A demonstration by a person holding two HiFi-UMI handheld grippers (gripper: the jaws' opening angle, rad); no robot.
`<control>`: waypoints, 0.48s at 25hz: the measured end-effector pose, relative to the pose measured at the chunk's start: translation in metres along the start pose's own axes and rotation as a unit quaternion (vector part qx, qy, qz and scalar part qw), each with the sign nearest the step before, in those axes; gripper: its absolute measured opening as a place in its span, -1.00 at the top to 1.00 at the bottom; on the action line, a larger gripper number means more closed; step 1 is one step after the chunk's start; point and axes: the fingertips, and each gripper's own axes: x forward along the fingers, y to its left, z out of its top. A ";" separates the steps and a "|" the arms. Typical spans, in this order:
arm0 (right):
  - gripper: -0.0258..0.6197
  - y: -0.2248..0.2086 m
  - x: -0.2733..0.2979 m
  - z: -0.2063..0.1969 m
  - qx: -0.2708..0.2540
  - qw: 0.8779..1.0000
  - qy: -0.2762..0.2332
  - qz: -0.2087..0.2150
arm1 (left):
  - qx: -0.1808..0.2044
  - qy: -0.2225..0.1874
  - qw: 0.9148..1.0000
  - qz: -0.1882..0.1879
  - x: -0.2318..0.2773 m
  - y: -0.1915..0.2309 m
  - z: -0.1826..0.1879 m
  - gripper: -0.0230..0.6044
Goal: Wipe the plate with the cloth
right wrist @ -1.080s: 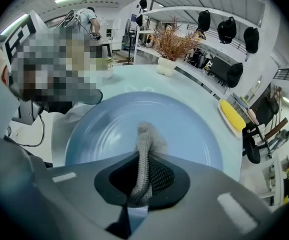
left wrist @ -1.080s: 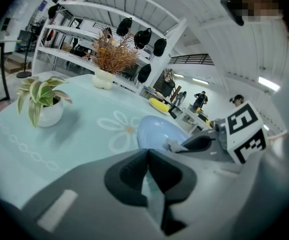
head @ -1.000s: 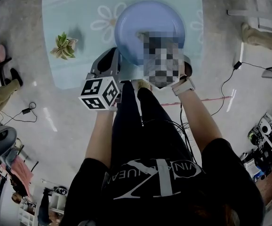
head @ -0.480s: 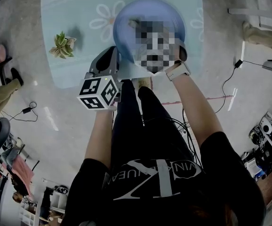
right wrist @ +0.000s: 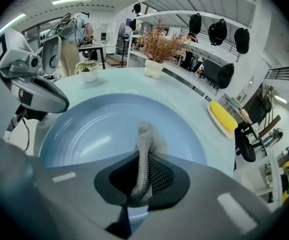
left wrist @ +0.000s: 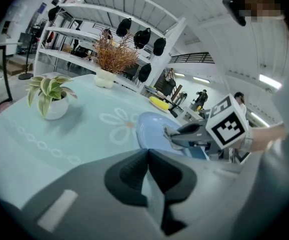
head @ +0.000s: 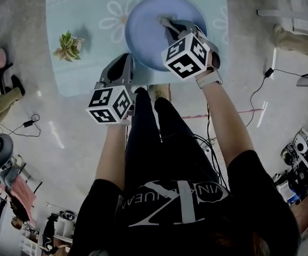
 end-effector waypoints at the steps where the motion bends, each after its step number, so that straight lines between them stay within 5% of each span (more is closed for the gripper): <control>1: 0.82 -0.001 -0.002 -0.005 0.003 1.000 0.003 -0.002 | 0.000 0.000 1.000 0.000 -0.001 -0.002 -0.001 0.93; 6: 0.82 -0.004 -0.021 -0.023 0.020 0.999 0.021 0.013 | 0.002 -0.013 1.000 -0.008 -0.010 -0.017 0.008 0.93; 12: 0.82 -0.013 -0.069 -0.027 0.110 0.992 -0.053 0.008 | 0.018 -0.025 0.999 -0.009 -0.033 -0.032 0.021 0.93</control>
